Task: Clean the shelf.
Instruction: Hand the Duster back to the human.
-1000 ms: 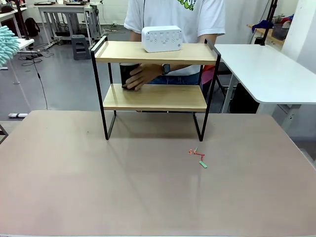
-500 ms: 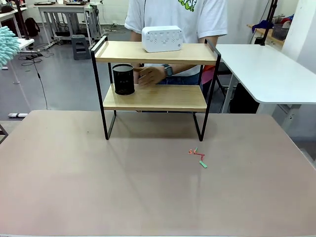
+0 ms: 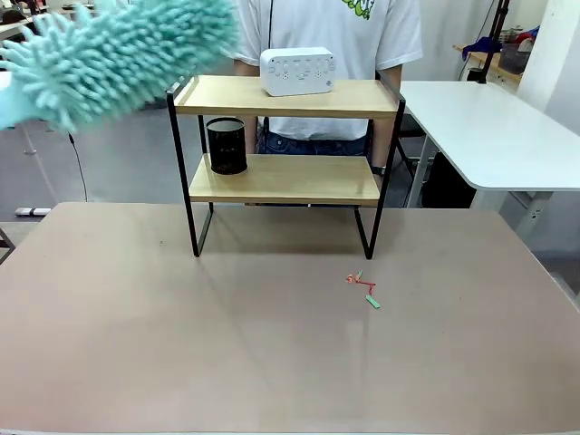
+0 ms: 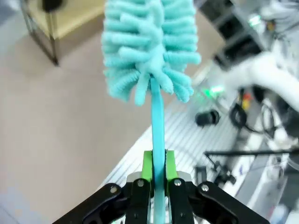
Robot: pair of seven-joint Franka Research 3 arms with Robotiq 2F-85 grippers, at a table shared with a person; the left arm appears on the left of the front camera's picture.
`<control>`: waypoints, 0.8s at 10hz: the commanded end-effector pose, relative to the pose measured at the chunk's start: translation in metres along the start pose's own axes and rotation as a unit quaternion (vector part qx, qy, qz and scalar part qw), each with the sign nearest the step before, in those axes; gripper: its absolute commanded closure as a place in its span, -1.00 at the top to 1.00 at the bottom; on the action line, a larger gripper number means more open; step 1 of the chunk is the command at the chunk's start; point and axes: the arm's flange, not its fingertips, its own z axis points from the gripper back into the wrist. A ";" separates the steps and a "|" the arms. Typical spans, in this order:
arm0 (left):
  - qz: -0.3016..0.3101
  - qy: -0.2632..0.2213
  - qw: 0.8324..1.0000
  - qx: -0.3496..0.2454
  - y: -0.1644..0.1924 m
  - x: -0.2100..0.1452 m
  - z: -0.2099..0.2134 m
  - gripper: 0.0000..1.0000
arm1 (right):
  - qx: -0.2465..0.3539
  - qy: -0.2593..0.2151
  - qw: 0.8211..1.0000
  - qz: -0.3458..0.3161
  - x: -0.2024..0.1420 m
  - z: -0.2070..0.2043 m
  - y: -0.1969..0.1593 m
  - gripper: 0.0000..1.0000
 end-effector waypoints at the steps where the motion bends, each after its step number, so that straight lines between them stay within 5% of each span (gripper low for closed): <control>1: -0.183 0.138 0.968 -0.099 0.008 0.010 -0.020 -0.75 | 0.035 0.005 0.999 0.009 -0.001 -0.051 0.000 1.00; 2: -0.231 0.210 0.942 -0.123 0.010 0.020 -0.044 -0.75 | 0.047 0.032 0.998 0.025 -0.015 -0.070 0.005 1.00; 3: -0.153 0.239 0.958 -0.040 0.025 0.018 -0.051 -0.75 | 0.019 0.008 1.000 0.012 0.005 -0.031 0.016 1.00; 4: -0.110 0.103 0.985 -0.080 -0.012 0.011 -0.042 -0.75 | 0.019 0.008 1.000 0.012 0.005 -0.031 0.016 1.00; 5: -0.110 0.103 0.985 -0.080 -0.012 0.011 -0.042 -0.75 | 0.019 0.008 1.000 0.012 0.005 -0.031 0.016 1.00; 6: -0.124 0.176 0.972 -0.095 0.008 0.015 -0.067 -0.75 | 0.029 0.020 0.999 0.014 0.000 -0.053 0.017 1.00; 8: -0.201 0.231 0.944 -0.123 -0.007 0.046 -0.099 -0.75 | 0.074 0.036 0.996 0.026 0.023 -0.101 0.024 1.00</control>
